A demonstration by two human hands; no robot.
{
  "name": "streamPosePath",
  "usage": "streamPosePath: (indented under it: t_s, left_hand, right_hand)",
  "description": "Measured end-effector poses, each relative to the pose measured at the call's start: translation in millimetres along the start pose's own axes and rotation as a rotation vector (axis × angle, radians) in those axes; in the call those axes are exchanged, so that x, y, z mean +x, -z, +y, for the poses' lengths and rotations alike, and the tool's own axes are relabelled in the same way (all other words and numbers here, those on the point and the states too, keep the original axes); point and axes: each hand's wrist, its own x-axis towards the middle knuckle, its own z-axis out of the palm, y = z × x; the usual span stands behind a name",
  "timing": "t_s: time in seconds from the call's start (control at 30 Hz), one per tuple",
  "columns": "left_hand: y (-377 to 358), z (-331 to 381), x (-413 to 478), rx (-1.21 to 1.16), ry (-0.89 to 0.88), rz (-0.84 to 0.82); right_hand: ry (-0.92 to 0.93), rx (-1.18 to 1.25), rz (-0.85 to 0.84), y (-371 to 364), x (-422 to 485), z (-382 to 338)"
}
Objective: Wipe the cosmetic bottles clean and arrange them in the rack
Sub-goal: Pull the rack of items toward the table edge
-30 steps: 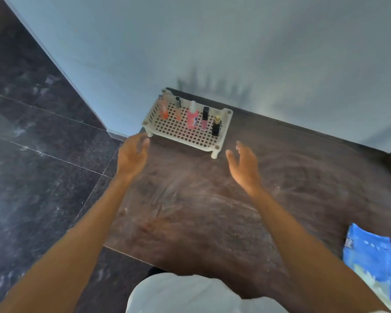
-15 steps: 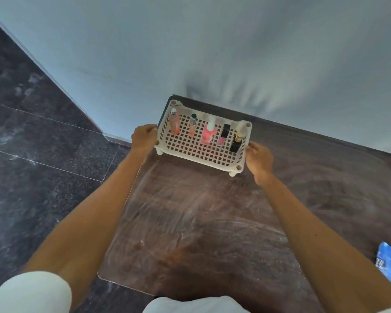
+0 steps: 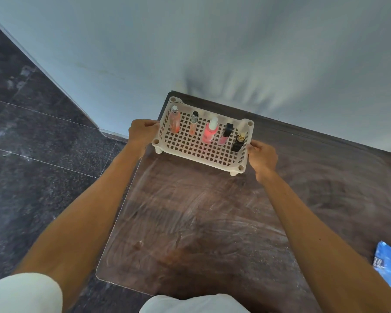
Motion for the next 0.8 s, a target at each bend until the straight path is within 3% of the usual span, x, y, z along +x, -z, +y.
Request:
streamPosePath:
  t_s: [0.33,0.8]
  left_hand:
    - [-6,9,-26,-0.006,-0.026,-0.032]
    - [-71,6,-107,-0.032,-0.051,-0.146]
  right_hand:
    - [0.031,0.019,0.039,25,-14,0]
    - [0.032,0.027,0.122,131,-44,59]
